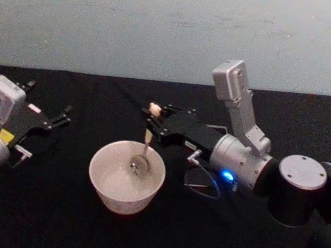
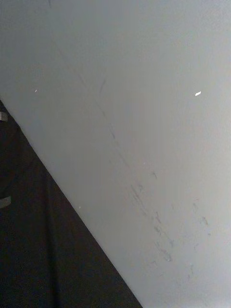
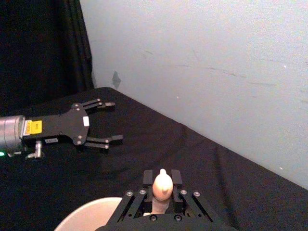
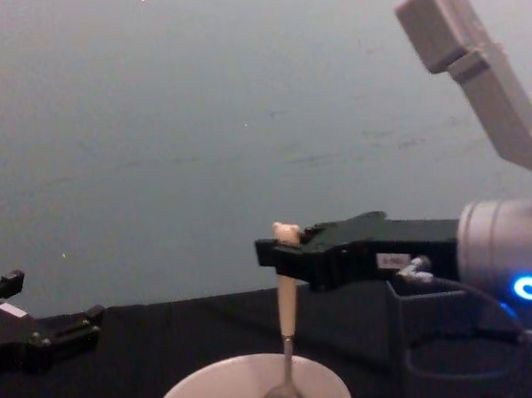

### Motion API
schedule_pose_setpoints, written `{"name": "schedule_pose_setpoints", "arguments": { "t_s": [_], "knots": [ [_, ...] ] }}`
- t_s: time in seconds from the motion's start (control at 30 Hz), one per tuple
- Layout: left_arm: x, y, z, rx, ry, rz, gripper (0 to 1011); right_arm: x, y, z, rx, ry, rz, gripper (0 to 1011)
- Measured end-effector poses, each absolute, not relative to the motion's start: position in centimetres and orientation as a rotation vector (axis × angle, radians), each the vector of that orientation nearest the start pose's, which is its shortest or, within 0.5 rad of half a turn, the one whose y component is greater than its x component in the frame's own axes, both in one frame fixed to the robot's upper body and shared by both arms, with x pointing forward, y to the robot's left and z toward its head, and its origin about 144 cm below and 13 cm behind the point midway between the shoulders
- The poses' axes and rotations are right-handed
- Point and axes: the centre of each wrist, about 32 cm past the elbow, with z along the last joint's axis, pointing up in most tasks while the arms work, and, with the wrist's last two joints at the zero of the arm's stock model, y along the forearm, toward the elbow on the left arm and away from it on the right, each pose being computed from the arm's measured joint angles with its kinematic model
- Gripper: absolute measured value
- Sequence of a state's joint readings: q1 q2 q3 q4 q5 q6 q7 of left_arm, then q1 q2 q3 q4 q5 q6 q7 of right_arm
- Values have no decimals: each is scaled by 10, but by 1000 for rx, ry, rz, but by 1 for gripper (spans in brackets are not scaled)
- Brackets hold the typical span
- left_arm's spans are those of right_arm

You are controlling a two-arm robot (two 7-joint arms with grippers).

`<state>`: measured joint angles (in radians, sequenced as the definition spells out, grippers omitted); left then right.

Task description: Pick up the stirring spoon with one hand, stir inside the cup, then place it back in its original position.

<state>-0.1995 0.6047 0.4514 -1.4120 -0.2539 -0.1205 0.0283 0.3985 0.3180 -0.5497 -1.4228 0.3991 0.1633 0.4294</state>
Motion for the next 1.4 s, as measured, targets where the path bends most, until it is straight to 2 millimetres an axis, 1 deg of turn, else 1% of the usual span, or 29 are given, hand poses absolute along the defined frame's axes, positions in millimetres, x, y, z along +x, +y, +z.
{"name": "schedule_pose_setpoints", "arguments": {
  "t_s": [0.17, 0.33, 0.43, 0.47, 0.63, 0.83, 1.07, 1.4],
  "knots": [
    [489, 310, 1140, 304, -285, 1248, 1001, 531, -184, 1196, -134, 27, -685, 216],
    [489, 310, 1140, 304, -285, 1248, 1001, 523, -195, 1199, -132, 30, -673, 216],
    [489, 310, 1140, 304, -285, 1248, 1001, 516, -202, 1202, -128, 36, -654, 216],
    [489, 310, 1140, 304, -285, 1248, 1001, 516, -202, 1202, -128, 36, -654, 216],
    [489, 310, 1140, 304, -285, 1248, 1001, 503, -208, 1205, -127, 46, -610, 215],
    [489, 310, 1140, 304, -285, 1248, 1001, 492, -209, 1205, -131, 54, -566, 216],
    [489, 310, 1140, 305, -285, 1248, 1001, 485, -205, 1204, -137, 61, -524, 216],
    [489, 310, 1140, 304, -285, 1248, 1001, 486, -187, 1202, -135, 75, -500, 216]
  ]
}}
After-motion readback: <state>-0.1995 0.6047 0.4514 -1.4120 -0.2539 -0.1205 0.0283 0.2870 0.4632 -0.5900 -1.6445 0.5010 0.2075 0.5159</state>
